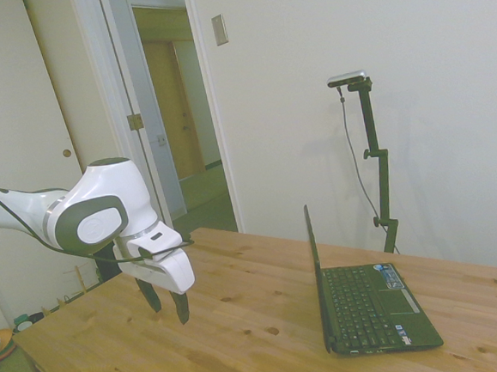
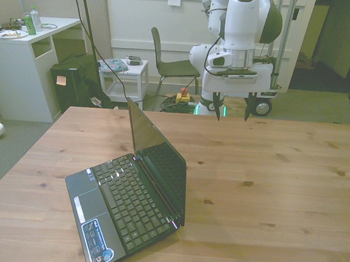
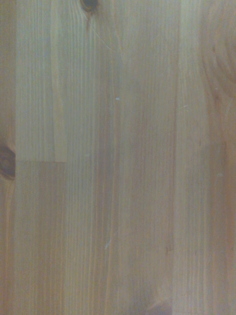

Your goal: Close the laptop

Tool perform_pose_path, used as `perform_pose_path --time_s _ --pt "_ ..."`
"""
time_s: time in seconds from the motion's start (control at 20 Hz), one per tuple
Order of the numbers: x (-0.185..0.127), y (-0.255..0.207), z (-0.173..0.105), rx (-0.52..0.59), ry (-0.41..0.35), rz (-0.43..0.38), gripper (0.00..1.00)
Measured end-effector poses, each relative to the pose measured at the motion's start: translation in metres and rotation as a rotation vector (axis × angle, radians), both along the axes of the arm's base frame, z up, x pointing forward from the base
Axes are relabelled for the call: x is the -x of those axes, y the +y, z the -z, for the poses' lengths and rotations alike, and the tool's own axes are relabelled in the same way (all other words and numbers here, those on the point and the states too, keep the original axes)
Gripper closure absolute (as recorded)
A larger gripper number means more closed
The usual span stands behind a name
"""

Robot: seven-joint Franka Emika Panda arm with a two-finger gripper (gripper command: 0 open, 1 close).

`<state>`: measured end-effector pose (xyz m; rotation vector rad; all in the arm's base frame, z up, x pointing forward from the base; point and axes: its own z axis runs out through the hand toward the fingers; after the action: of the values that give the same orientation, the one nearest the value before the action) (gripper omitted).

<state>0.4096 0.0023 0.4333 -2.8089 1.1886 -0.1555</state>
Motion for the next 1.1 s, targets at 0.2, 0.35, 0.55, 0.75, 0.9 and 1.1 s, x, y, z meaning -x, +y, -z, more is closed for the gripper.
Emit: perform_pose_path --time_s 0.2,0.35,0.55,0.75,0.9,1.1 --pt "-0.006 -0.004 -0.011 0.0 -0.02 0.025 0.0" --pt "-0.022 -0.017 -0.048 -0.019 -0.072 0.083 0.0" --pt "-0.049 -0.053 -0.098 -0.062 -0.109 0.19 0.0" --pt "-0.071 -0.098 -0.122 -0.102 -0.111 0.291 0.0" --pt "-0.085 -0.132 -0.129 -0.123 -0.105 0.357 0.0" --pt "-0.107 -0.169 -0.141 -0.147 -0.105 0.42 0.0"
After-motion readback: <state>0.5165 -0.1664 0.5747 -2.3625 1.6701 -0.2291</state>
